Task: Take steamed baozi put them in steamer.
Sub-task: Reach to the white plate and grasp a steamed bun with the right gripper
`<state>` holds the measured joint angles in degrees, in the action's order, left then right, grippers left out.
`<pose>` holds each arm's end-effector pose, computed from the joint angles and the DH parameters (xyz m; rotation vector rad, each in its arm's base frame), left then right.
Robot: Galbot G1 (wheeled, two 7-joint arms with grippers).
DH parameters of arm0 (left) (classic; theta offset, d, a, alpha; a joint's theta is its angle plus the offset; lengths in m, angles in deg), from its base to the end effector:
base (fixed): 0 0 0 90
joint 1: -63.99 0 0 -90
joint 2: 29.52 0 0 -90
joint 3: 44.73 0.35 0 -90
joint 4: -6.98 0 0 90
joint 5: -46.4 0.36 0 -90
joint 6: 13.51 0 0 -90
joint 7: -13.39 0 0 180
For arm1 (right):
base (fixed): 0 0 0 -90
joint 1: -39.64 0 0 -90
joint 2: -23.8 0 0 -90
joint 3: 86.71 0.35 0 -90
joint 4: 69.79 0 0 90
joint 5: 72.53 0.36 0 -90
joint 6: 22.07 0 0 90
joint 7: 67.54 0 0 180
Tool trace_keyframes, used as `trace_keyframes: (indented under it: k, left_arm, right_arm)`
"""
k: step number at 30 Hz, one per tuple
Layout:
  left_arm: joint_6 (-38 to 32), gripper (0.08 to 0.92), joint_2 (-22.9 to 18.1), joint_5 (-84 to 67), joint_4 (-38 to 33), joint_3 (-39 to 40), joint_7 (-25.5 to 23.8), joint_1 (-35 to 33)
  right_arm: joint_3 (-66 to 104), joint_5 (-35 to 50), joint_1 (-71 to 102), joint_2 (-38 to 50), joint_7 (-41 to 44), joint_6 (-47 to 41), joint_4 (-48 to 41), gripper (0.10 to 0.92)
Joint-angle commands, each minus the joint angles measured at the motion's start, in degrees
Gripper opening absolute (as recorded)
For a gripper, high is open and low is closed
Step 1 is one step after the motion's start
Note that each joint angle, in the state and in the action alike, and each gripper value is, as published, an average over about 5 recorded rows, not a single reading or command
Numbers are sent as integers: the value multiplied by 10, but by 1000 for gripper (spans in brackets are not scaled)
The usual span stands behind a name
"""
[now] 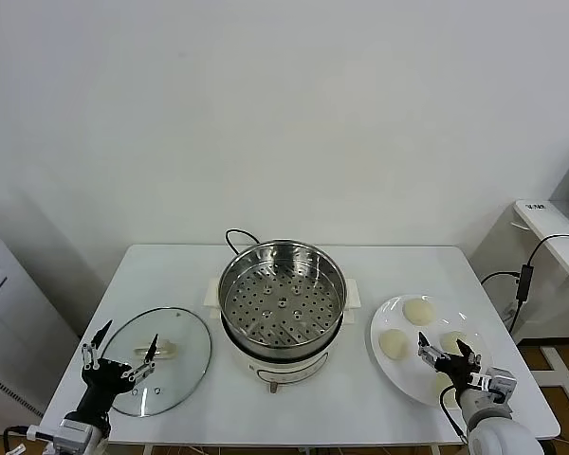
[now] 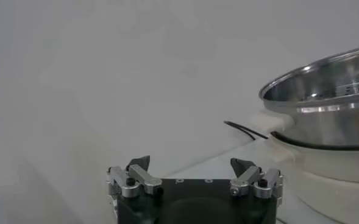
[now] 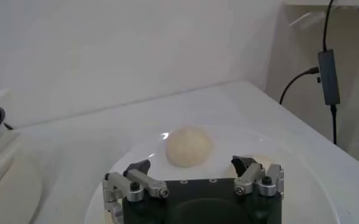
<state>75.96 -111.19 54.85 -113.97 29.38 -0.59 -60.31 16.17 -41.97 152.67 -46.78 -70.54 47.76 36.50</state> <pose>0.1603 0.1075 -0.2920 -0.1358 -2.9842 -0.6221 0.2281 -0.1554 -0.3243 -0.1919 -2.7230 -0.2050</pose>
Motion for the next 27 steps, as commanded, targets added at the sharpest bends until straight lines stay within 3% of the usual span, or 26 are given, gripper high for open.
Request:
trace_keyframes:
  k: [1, 9, 17, 21, 27]
  left_arm:
    - [-14, 823, 15, -11, 6, 0, -4, -10]
    - [-24, 823, 26, -16, 10, -1, -4, -13]
    - [-26, 823, 18, -16, 13, 1, -3, -8]
    - [-25, 823, 12, -15, 16, 2, -2, -5]
    - [-21, 823, 8, -8, 16, 5, -1, 0]
  right_arm:
    - [22, -6, 8, 76, 88, 27, -3, 823]
    - [85, -149, -18, 361, 422, 166, -131, 823]
    - [-32, -259, -199, 554, 671, 192, -235, 823]
    - [-255, -284, -419, 582, 733, 175, -265, 823]
    - [-583, -332, -741, 508, 771, 170, -337, 823]
